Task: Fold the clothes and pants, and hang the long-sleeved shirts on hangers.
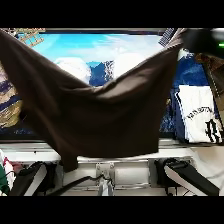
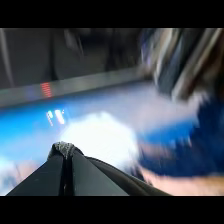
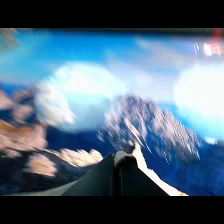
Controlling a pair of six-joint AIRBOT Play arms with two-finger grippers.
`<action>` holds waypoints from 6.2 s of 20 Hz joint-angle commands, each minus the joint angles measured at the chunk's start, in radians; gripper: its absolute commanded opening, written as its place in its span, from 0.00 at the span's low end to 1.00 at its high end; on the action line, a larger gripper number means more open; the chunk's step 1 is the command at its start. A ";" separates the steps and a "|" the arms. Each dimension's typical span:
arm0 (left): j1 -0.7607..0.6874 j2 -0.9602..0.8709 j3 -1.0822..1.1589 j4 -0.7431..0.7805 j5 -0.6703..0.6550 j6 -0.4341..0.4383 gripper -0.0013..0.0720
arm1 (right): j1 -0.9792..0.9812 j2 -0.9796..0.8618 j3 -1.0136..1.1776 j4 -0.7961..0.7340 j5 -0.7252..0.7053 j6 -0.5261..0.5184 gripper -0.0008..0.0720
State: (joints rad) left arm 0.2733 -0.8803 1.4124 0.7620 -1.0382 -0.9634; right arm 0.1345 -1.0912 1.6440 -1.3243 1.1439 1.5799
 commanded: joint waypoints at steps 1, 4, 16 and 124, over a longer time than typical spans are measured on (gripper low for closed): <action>-0.043 -0.280 -0.044 0.013 0.116 0.009 0.02 | 0.000 -0.249 -0.082 -0.024 -0.269 -0.001 0.05; -0.141 -0.510 -0.044 0.012 0.341 0.006 0.02 | 0.000 -0.465 -0.071 -0.010 -0.473 0.079 0.05; 0.045 -0.460 -0.089 0.087 -0.060 -0.175 0.25 | -0.065 -0.416 0.004 -0.014 0.010 -0.008 0.47; 0.111 0.117 0.475 0.050 0.019 -0.259 0.02 | -0.209 0.225 0.272 0.358 -0.220 -0.063 0.05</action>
State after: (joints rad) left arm 0.3836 -0.7864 1.8133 0.7795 -1.0103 -1.2263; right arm -0.0750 -0.8669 1.7943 -0.9100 0.8932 1.4952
